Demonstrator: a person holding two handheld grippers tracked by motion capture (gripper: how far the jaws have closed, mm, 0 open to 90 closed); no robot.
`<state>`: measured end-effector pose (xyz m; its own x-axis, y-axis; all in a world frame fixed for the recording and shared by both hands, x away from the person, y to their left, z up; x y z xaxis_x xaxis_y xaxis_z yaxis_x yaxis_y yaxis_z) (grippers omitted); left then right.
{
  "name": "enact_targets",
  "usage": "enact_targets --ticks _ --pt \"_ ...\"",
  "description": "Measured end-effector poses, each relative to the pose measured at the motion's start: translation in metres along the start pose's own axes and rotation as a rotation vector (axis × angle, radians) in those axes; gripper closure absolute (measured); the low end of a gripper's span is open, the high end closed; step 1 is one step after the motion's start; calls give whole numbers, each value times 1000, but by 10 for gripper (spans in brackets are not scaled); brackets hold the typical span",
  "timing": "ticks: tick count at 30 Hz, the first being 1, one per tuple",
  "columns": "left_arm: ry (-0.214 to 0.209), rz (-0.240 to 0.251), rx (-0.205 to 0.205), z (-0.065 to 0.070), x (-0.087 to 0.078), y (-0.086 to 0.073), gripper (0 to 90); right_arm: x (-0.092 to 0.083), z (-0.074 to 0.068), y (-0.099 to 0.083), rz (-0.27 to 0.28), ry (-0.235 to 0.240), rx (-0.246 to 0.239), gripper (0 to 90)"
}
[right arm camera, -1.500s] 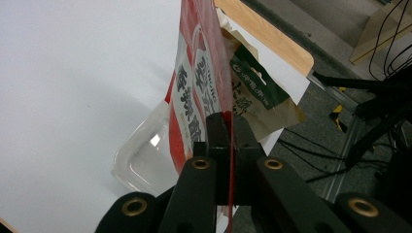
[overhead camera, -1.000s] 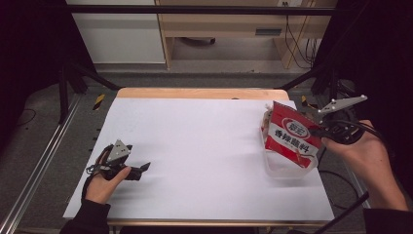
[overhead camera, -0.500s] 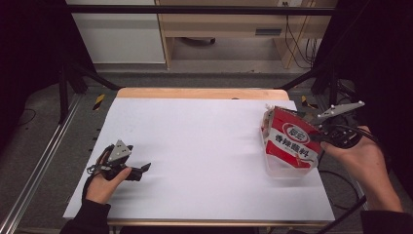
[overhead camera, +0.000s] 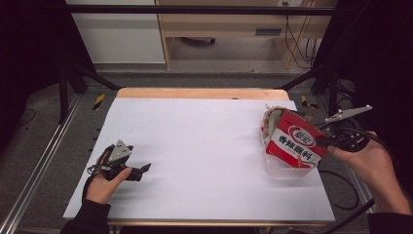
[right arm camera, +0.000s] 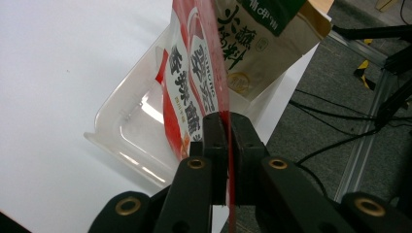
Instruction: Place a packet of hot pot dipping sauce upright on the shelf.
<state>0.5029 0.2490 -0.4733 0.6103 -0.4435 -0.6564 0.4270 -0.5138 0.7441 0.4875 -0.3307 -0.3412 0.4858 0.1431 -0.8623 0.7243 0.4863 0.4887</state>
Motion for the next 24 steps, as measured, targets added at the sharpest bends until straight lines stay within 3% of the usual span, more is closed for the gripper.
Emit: enact_targets --ticks 5,9,15,24 --pt "-1 1 -1 0 0 0 61 0 1 -3 5 9 0 822" --pt "-3 1 0 1 0 0 61 1 -2 1 20 2 -9 695" --pt "-7 0 4 2 1 0 60 3 -9 16 45 -31 -29 508" --pt "-7 -1 5 1 1 0 61 8 -18 43 87 -105 -11 286"
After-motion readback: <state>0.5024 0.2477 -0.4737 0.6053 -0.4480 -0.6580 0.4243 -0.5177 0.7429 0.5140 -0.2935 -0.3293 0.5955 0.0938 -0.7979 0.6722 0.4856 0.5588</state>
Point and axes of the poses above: each handheld gripper's, and its own axes: x roughly forward along the jaws, y roughly out of its top, z roughly to its right, the point moved 5 cm from there along x, roughly forward along the jaws, and after that the axes turned 5 degrees about -z, right-handed, at the moved point
